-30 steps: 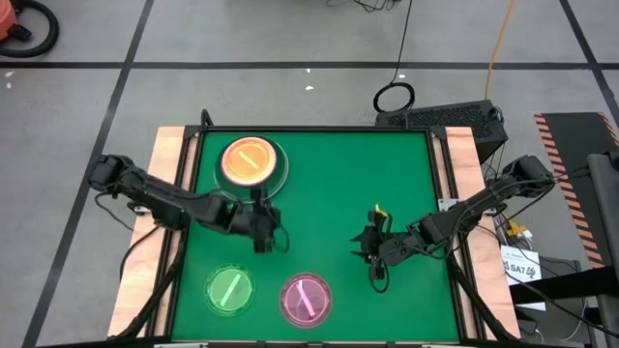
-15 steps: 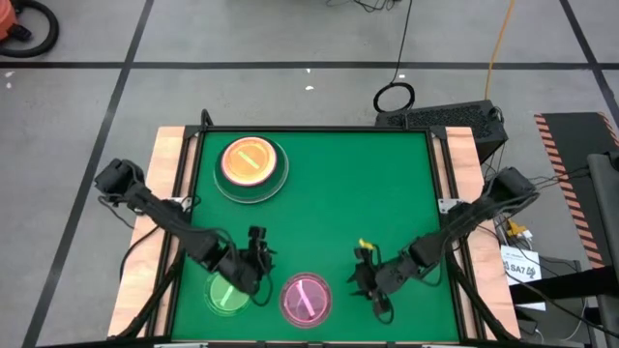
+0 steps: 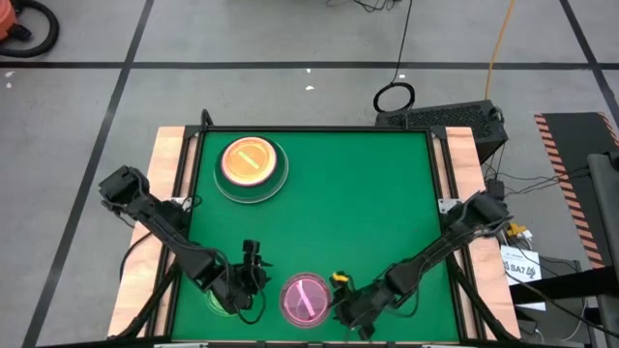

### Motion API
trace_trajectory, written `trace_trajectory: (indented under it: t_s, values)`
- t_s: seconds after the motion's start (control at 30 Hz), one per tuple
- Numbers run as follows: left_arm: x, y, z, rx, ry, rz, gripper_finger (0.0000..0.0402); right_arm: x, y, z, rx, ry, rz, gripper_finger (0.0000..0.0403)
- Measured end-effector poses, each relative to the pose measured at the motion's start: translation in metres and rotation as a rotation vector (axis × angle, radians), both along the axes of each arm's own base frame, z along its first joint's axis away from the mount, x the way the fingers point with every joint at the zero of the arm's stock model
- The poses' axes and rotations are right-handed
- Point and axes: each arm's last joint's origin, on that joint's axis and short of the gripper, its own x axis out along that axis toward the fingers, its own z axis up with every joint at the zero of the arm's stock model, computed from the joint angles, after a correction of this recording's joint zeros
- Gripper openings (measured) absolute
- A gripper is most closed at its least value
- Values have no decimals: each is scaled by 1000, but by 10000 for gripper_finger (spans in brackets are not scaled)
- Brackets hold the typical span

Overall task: Stack plastic plates
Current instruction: Stack the pink transparent plate on the green transparent plate

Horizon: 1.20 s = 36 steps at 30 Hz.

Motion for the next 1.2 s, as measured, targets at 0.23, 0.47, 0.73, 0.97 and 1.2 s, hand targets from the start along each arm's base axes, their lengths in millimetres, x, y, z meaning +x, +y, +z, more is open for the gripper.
trace_trajectory:
  t_s: [0.23, 0.47, 0.73, 0.97, 1.2]
  values:
    - [-4, -7, -4, -10, 6, 0, 181, 26, 14, -11, -121, 140, 9, 144]
    - [-3, -9, -3, -20, -14, -9, 181, 35, 8, -25, -198, 189, 27, 133]
    - [-2, -9, -3, -28, -22, -9, 181, 37, 4, -25, -227, 184, 42, 35]
    - [-1, -10, -2, -34, -43, -4, 181, 38, 2, -23, -223, 182, 34, 11]
    - [6, -16, 5, -26, -134, -60, 181, 36, -1, -10, -246, 145, -29, 3]
